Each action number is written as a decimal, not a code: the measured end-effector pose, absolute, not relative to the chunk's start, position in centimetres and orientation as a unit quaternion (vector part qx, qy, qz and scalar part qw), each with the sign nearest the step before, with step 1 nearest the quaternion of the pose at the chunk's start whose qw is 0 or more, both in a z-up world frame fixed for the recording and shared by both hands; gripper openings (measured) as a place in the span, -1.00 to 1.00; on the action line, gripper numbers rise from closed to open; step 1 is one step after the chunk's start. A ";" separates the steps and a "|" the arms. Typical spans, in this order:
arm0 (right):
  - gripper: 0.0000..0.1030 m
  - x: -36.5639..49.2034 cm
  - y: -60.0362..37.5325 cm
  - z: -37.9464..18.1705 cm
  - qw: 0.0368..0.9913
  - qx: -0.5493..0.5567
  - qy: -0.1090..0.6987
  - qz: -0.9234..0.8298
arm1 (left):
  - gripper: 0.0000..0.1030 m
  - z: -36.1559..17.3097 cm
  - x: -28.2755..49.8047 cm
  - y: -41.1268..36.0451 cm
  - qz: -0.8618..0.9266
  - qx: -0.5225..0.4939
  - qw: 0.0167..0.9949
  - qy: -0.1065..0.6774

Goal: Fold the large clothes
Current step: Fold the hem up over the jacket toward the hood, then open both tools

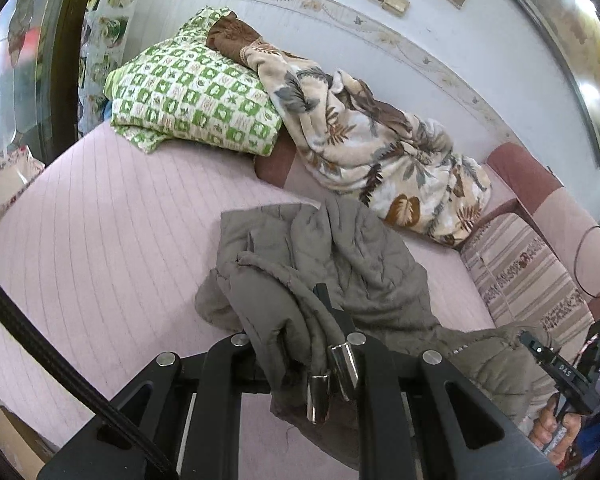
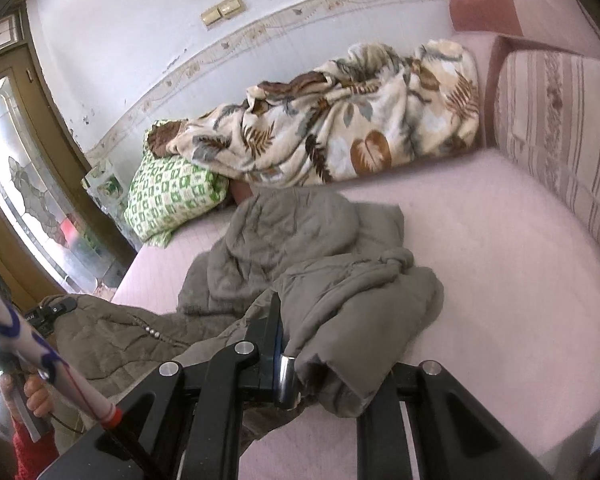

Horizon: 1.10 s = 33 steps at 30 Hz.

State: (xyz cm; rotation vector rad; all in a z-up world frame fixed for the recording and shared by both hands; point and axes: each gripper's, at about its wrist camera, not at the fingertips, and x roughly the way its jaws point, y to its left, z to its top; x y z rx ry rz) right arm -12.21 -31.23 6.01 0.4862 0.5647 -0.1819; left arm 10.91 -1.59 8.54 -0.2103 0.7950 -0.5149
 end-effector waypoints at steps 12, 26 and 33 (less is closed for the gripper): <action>-0.72 -4.7 -33.9 7.5 0.927 0.214 0.290 -0.106 | -0.72 8.3 18.1 -5.1 -0.189 -0.072 0.893 0.402; -0.71 4.6 -37.9 7.0 0.916 0.204 0.315 -0.138 | -0.72 6.3 27.6 -9.1 -0.137 -0.067 0.890 0.430; -0.71 9.1 -40.3 4.5 0.902 0.211 0.343 -0.156 | -0.71 3.7 31.6 -11.0 -0.110 -0.036 0.888 0.446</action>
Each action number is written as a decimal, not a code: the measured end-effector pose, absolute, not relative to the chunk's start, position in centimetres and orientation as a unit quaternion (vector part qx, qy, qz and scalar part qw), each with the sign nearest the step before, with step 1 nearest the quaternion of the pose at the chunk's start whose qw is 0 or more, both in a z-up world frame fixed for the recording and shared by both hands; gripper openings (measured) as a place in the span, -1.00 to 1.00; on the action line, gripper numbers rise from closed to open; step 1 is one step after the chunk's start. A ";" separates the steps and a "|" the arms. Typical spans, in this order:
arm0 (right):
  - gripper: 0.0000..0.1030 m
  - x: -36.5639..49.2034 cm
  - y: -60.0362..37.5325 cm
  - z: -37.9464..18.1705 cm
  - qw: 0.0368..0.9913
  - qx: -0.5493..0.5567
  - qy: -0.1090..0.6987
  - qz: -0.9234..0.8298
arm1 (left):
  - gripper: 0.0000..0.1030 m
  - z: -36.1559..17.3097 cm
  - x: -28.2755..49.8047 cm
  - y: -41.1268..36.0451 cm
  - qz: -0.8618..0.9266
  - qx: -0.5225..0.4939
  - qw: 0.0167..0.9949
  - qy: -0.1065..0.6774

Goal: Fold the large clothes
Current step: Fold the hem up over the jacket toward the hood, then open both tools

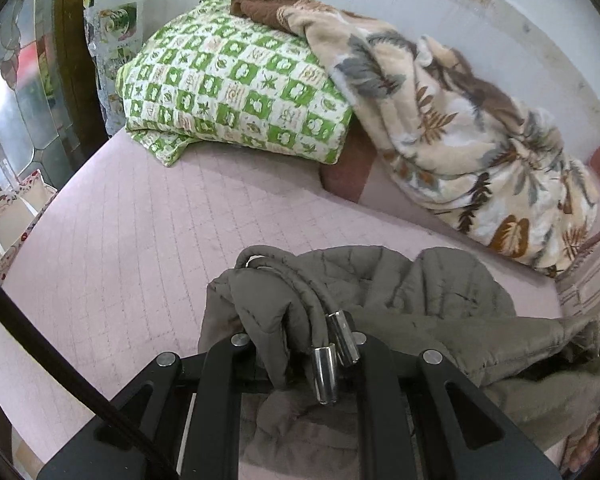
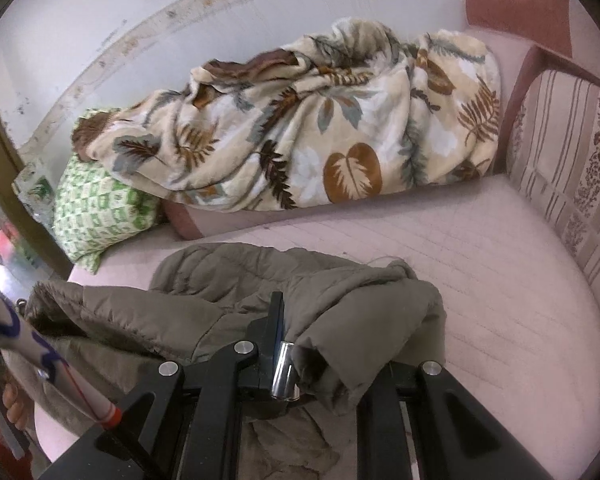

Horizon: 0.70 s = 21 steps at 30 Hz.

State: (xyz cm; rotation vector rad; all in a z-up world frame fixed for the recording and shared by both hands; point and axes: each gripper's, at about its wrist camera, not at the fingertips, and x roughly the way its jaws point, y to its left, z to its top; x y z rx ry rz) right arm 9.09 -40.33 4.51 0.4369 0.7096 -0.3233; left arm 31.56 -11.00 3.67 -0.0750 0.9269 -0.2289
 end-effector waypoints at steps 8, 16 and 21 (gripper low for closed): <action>-0.71 14.0 -42.2 0.9 0.888 0.223 0.361 -0.178 | -0.71 0.1 36.2 -13.7 -0.090 -0.006 0.882 0.462; -0.69 18.2 -44.1 -3.3 0.874 0.237 0.379 -0.191 | -0.66 -4.7 40.1 -15.8 -0.073 0.016 0.875 0.479; -0.68 19.9 -45.1 -6.2 0.870 0.245 0.383 -0.191 | -0.63 -8.7 42.0 -16.5 -0.073 0.003 0.867 0.493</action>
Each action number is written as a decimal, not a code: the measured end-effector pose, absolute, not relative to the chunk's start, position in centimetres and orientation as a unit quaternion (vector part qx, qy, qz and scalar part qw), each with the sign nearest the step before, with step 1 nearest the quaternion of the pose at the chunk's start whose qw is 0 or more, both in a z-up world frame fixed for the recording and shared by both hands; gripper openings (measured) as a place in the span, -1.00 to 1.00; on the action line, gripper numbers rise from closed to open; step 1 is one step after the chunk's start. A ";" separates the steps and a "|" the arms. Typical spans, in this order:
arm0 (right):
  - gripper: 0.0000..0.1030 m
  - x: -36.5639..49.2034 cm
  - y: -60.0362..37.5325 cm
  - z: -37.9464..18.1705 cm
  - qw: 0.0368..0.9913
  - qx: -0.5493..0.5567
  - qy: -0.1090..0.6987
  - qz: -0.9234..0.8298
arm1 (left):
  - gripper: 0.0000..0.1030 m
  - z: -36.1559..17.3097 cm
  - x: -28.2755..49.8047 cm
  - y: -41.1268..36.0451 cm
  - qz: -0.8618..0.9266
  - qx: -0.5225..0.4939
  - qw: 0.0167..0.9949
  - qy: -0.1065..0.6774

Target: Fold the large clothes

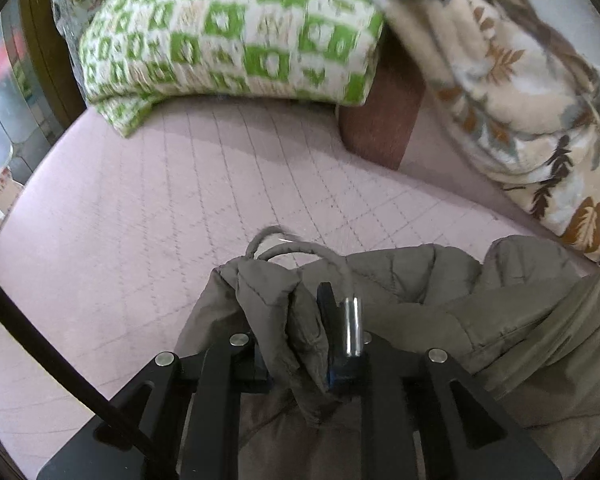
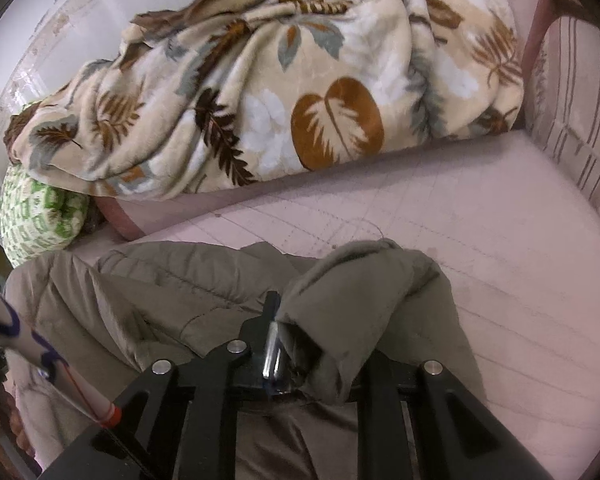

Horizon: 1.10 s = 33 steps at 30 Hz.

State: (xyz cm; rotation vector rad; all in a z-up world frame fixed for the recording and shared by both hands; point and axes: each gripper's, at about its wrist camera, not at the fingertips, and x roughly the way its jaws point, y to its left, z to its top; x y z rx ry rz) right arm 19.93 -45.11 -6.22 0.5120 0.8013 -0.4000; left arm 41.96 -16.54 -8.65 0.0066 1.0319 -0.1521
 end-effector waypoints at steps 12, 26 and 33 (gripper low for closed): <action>-0.58 22.5 -46.7 -10.9 0.864 0.276 0.376 -0.191 | -0.54 -11.0 44.4 -17.3 -0.098 -0.023 0.855 0.508; 0.61 16.7 -45.7 -0.2 0.882 0.243 0.312 -0.258 | 0.31 4.0 37.2 -10.6 -0.179 -0.120 0.872 0.440; -0.44 15.3 -37.7 5.1 0.910 0.158 0.329 -0.195 | 0.38 5.1 27.6 -7.8 -0.140 -0.086 0.895 0.414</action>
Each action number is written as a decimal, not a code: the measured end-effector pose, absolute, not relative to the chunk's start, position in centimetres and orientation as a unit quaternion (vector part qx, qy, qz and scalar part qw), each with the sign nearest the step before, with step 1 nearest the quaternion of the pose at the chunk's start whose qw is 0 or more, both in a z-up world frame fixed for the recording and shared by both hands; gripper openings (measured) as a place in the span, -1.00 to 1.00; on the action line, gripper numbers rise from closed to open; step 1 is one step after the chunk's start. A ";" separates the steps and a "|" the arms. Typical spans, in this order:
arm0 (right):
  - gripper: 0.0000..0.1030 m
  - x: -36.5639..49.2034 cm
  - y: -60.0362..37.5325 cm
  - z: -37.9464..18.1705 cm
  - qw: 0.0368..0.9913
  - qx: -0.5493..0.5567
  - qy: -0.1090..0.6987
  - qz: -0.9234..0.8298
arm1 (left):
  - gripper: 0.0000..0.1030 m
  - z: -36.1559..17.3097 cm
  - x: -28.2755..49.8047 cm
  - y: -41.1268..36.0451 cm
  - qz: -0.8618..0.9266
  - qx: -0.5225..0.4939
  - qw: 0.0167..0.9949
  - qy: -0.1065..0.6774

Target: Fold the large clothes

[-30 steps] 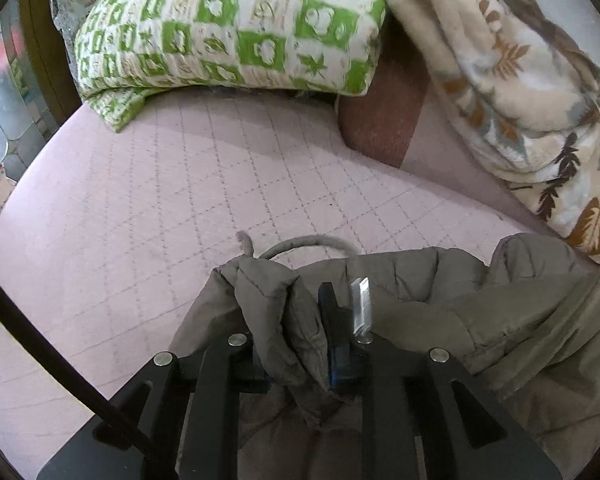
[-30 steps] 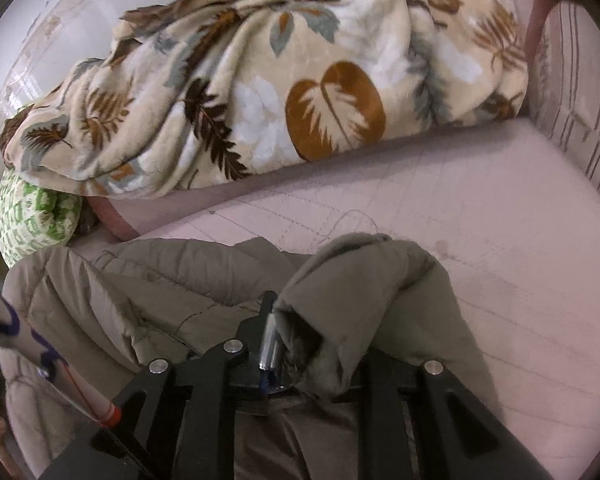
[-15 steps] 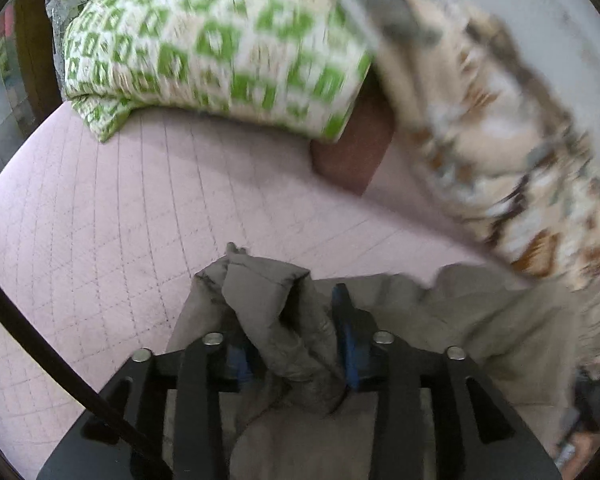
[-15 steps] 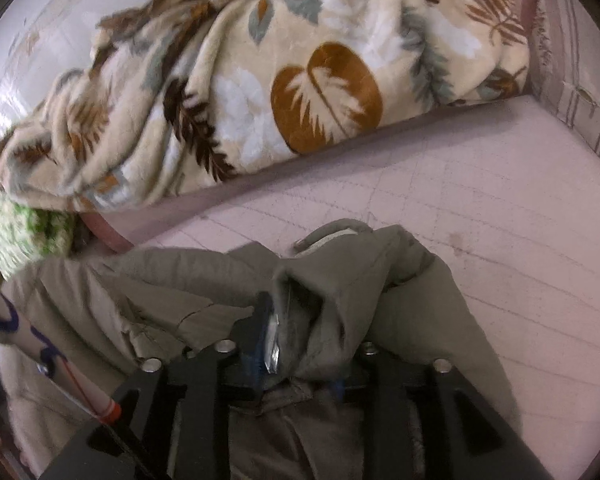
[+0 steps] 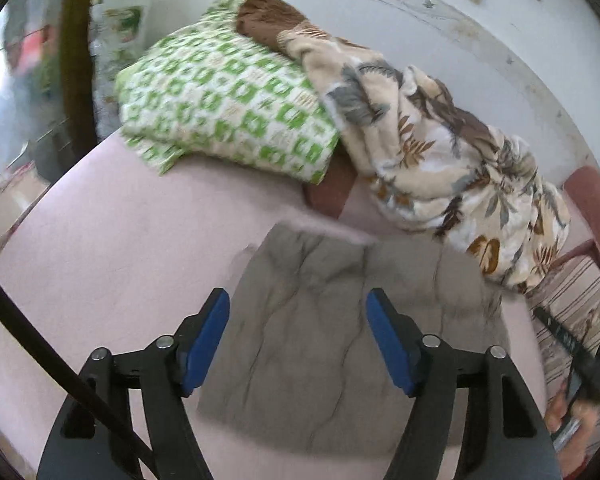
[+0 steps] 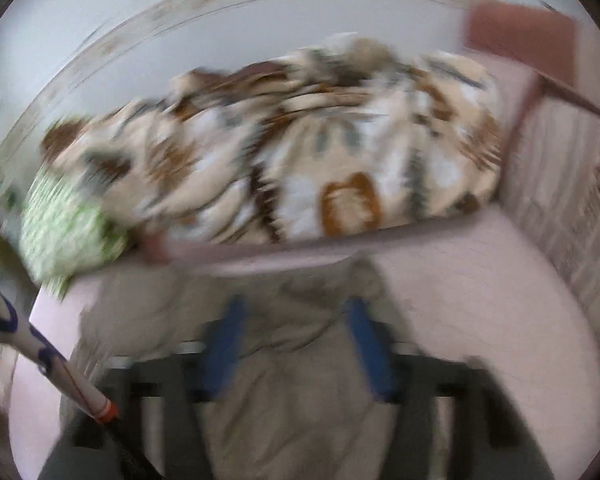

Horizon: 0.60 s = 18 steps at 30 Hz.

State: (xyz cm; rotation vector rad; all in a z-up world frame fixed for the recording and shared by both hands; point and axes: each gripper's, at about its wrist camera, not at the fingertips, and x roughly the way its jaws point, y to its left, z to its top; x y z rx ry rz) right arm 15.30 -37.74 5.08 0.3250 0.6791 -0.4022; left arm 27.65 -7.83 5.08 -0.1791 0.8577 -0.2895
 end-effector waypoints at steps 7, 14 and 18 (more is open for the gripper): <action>-0.67 20.7 -29.9 2.0 0.914 0.119 0.363 -0.136 | 0.38 -1.8 20.9 -5.5 -0.112 -0.057 0.901 0.415; -0.67 29.4 -31.0 -6.6 0.878 0.138 0.414 -0.198 | 0.38 -5.0 22.7 -4.8 -0.080 -0.008 0.913 0.401; -0.68 32.0 -31.9 -9.5 0.871 0.122 0.415 -0.232 | 0.38 -6.5 24.3 -3.8 -0.082 -0.021 0.900 0.428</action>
